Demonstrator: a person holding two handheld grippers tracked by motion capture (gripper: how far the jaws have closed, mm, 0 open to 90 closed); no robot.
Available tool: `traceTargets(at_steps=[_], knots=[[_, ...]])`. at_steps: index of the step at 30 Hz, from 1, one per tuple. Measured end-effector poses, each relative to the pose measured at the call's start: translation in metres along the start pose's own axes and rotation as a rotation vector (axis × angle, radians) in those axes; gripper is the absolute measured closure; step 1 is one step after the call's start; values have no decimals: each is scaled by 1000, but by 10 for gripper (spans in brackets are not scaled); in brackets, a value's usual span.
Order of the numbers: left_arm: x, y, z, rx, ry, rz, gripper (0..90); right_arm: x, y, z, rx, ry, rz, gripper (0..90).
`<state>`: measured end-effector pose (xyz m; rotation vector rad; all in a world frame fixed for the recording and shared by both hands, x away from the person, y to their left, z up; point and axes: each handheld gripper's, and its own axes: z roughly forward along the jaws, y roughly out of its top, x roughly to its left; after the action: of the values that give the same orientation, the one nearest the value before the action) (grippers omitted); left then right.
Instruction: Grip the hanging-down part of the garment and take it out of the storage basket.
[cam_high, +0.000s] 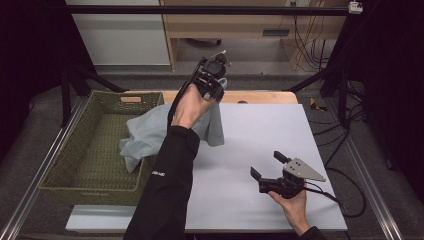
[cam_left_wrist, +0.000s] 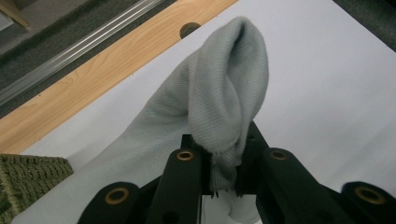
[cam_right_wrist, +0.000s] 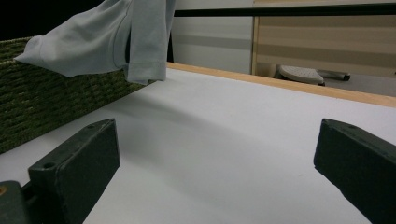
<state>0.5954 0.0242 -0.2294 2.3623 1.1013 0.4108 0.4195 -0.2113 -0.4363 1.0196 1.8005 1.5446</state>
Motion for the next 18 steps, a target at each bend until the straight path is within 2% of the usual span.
traceTargets(at_steps=[1, 2, 10, 16, 18], knots=[[0, 0, 0, -1, 2, 2, 812, -2, -1, 0, -8, 7, -23, 7], [-1, 1, -1, 0, 2, 3, 812, 0, 0, 0, 1, 5, 4, 7], [0, -1, -4, -2, -1, 8, 812, -1, 3, -2, 10, 20, 23, 8], [-1, -1, -5, -3, 0, 11, 812, 3, 12, 3, -16, 44, -21, 9], [-1, -1, -7, -7, 6, 13, 812, 6, 15, 5, -21, 53, -5, 10]])
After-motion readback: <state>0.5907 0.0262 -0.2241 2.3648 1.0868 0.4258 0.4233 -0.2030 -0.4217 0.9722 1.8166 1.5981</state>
